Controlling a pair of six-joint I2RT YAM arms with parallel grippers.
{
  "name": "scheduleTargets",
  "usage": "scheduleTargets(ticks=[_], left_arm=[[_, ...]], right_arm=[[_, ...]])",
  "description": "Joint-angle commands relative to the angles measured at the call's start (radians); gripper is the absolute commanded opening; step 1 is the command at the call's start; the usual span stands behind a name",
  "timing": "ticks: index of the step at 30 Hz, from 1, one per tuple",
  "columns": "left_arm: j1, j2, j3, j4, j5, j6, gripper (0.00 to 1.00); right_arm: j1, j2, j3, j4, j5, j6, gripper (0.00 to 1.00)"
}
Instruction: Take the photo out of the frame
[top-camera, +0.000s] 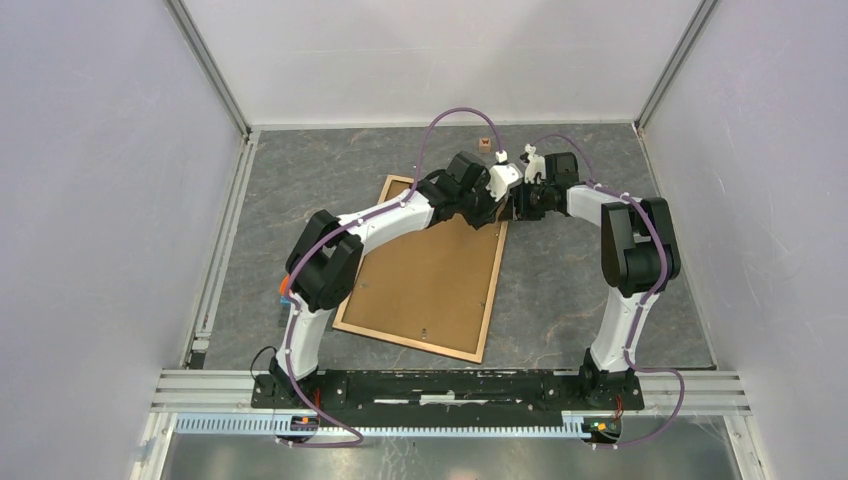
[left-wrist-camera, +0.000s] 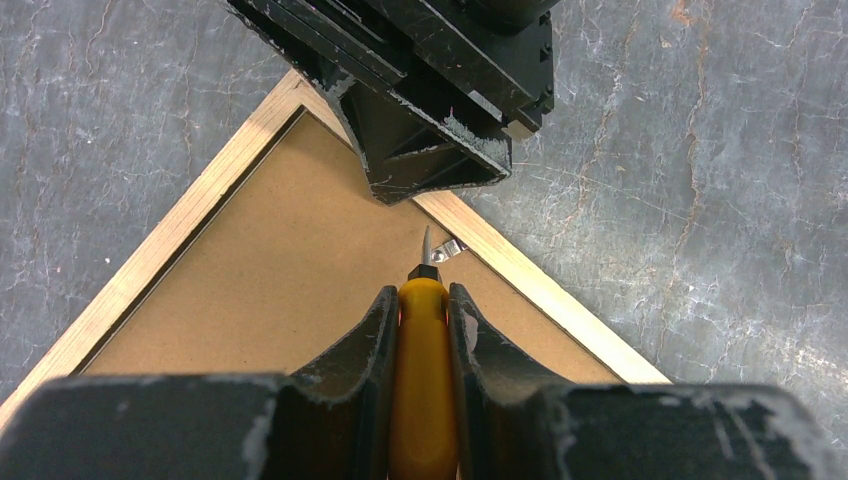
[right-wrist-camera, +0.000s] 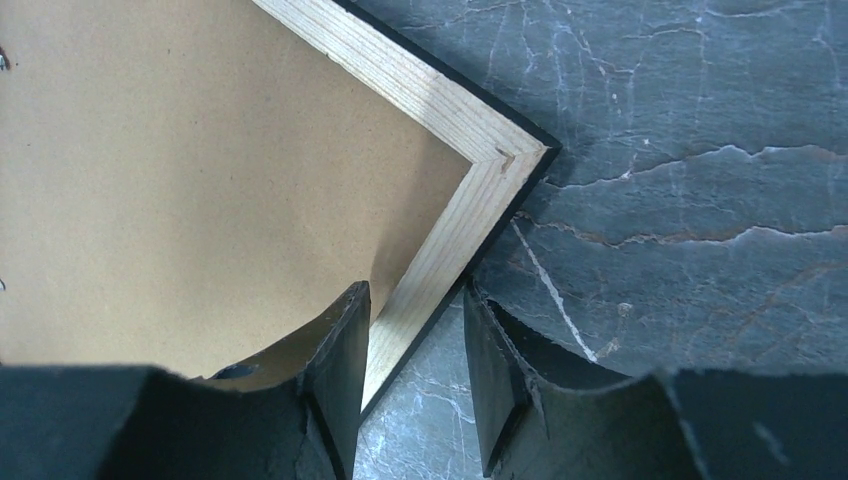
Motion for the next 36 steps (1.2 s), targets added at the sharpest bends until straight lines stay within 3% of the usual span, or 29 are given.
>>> scheduleTargets(ticks=[1, 16, 24, 36], left_arm=[[-0.004, 0.000, 0.042, 0.004, -0.016, 0.027, 0.02], [-0.030, 0.031, 0.055, -0.080, 0.011, 0.068, 0.02], [-0.041, 0.027, 0.079, -0.160, 0.039, 0.159, 0.02], [-0.043, 0.025, 0.099, -0.256, -0.049, 0.246, 0.02]], right_arm=[[0.004, 0.033, -0.002, -0.009, 0.035, 0.000, 0.45], [0.005, 0.036, 0.005, -0.009, 0.028, 0.001, 0.43], [0.005, 0.037, -0.001, -0.015, 0.038, -0.008, 0.42], [0.006, 0.034, 0.001, -0.016, 0.040, -0.009, 0.42]])
